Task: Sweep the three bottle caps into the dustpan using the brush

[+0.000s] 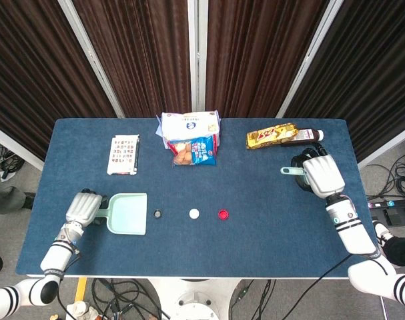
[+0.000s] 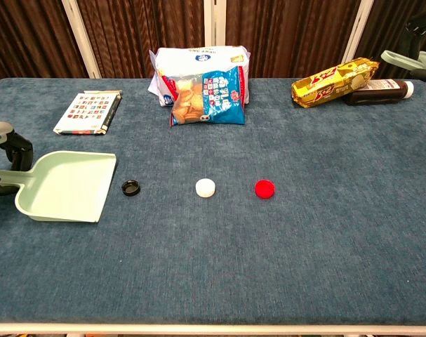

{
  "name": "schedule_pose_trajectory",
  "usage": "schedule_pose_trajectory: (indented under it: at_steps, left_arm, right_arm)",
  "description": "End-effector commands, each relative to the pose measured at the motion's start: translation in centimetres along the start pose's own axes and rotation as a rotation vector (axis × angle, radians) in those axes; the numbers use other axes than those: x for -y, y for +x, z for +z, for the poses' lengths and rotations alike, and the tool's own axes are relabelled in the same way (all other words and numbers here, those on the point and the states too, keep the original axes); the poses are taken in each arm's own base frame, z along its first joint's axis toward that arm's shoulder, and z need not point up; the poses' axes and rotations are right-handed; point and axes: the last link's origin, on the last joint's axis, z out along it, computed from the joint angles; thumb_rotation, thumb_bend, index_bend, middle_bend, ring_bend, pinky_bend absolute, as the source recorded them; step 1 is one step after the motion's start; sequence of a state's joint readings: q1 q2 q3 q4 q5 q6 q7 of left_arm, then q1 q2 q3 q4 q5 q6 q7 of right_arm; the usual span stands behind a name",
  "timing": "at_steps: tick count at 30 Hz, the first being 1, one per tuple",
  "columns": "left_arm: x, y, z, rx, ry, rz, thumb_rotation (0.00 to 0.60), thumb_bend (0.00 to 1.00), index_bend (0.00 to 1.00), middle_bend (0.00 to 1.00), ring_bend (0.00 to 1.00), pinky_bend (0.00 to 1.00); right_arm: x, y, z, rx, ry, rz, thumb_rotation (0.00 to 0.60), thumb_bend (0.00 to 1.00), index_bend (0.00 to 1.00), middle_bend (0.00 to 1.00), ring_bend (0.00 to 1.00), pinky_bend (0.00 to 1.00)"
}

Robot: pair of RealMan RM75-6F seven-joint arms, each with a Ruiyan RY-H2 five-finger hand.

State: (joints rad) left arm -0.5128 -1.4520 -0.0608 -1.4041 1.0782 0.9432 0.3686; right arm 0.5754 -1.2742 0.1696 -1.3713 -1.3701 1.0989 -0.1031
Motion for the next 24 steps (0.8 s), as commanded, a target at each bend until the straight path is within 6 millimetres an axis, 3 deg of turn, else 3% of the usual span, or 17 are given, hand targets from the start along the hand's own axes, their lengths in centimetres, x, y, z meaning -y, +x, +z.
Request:
schedule_pose_trajectory:
  at_steps: [1,11,24]
  left_arm:
    - [-0.2,0.3,0.1,0.005,-0.013,0.011,0.6,0.32,0.56,0.53,0.36,0.24]
    - [-1.4,2.1,0.6,0.05,-0.058,0.029,0.6,0.35,0.56,0.53,0.36,0.25]
    - [-5.5,3.5,1.8,0.084,-0.116,-0.037,0.6,0.35,0.58,0.54,0.38,0.25]
  right_arm:
    - [0.0,0.0,0.0,-0.001,0.001,0.0,0.6,0.55,0.67,0.61,0.26,0.15]
    - [-0.2,0.0,-0.3,0.001,0.003,0.004,0.6,0.55,0.67,0.61,0.26,0.15]
    - [-0.5,-0.3,-1.0,0.005,0.002,0.012,0.6,0.55,0.67,0.61,0.26,0.15]
